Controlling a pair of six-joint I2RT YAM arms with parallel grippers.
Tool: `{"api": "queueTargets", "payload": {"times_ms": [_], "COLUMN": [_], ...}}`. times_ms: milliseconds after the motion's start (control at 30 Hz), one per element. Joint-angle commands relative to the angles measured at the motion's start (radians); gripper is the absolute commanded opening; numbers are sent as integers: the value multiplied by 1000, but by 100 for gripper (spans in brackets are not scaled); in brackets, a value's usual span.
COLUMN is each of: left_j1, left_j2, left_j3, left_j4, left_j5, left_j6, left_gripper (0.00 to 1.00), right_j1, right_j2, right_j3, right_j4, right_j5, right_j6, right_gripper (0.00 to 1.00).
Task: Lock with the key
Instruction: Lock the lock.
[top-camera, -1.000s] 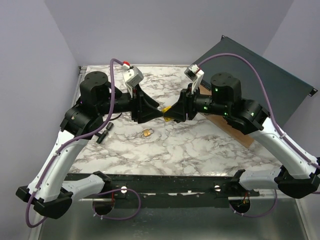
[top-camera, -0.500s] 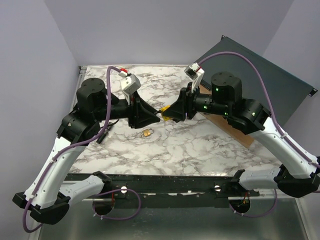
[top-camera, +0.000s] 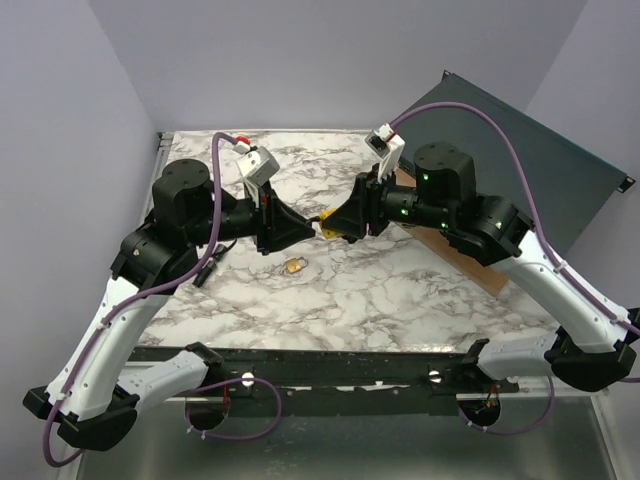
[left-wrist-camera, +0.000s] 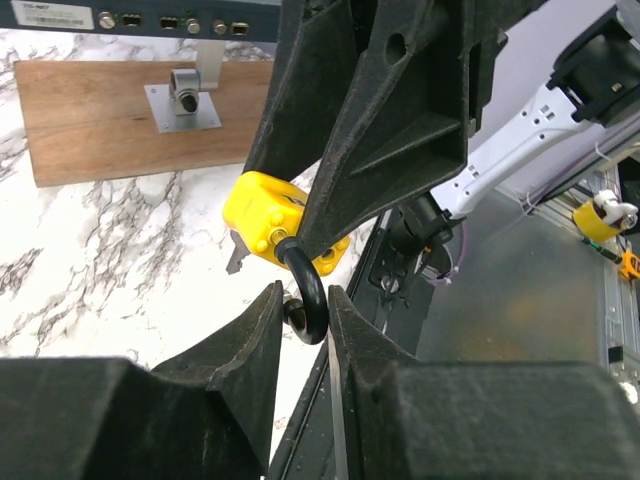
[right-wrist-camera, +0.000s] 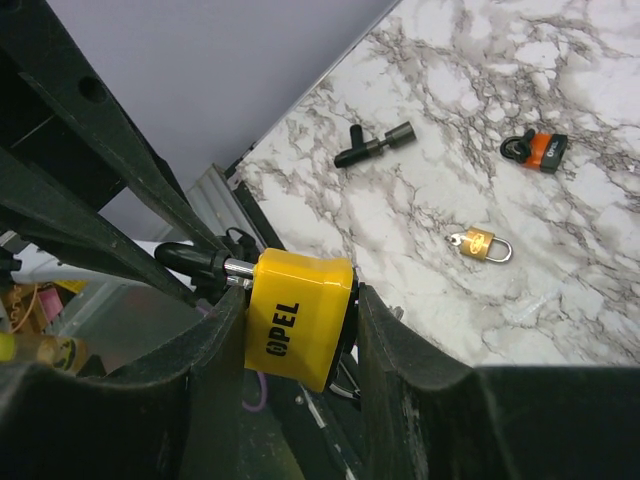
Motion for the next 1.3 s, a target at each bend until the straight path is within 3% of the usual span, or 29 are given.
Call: {"api": "queueTargets", "payload": {"times_ms": [0,1267], "left_j1": [-6,-47], "left_j2": [-2,49], "left_j3": [43,47], "left_j4": [-11,-63], "left_j5": [-80,-198], "left_j6": [-40,-35], "left_gripper": [21,21], "right_j1": [-1,13], "right_j2": [2,22], "right_j3": [35,28], "right_j4": [-2,8], "right_j5": [64,86], "right_j6": [-7,-2], "right_gripper": [1,1]}}
